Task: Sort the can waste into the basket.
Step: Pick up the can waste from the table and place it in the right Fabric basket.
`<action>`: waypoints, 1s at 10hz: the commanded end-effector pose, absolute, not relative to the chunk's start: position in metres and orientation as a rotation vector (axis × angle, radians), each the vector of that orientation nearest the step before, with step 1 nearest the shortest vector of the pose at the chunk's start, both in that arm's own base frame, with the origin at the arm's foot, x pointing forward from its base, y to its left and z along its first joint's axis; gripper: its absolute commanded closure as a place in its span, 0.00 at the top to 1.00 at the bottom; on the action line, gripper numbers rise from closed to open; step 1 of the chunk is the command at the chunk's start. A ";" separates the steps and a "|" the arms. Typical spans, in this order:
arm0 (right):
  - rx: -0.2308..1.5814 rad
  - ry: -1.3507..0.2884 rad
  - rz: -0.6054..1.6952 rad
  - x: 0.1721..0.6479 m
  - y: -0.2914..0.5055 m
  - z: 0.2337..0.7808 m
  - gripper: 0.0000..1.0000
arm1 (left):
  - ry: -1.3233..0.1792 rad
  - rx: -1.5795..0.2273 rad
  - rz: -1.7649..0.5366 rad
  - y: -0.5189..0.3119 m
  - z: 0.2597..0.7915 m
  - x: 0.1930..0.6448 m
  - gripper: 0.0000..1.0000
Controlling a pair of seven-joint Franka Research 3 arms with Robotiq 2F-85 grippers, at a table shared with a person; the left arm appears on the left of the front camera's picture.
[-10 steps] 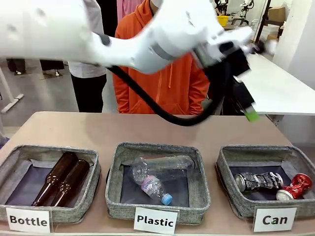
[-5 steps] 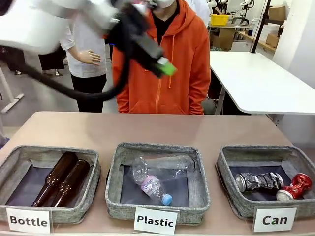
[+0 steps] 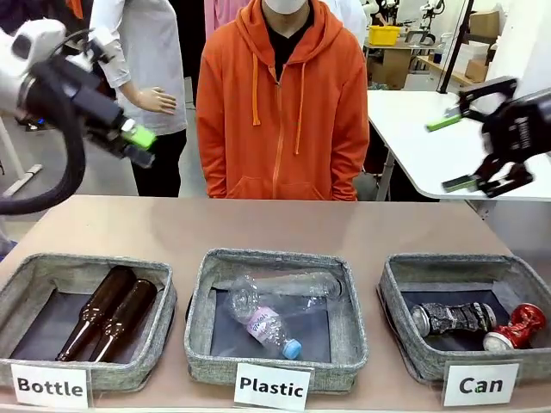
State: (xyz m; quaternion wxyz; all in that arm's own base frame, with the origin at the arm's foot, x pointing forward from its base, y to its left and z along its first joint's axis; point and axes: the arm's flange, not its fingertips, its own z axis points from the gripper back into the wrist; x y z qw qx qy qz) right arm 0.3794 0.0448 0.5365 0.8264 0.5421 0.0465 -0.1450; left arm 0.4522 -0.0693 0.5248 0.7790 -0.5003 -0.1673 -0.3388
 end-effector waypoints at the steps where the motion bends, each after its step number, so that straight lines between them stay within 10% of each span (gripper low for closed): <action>1: 1.310 0.191 -0.284 0.405 0.040 0.513 1.00 | -0.471 -1.212 -0.646 -0.030 0.506 0.444 1.00; 6: 1.227 0.156 -0.255 0.415 0.040 0.480 1.00 | -0.481 -1.188 -0.257 0.068 0.397 0.394 1.00; 10: 1.227 0.156 -0.255 0.415 0.040 0.480 1.00 | -0.446 -1.226 -0.370 0.055 0.425 0.411 1.00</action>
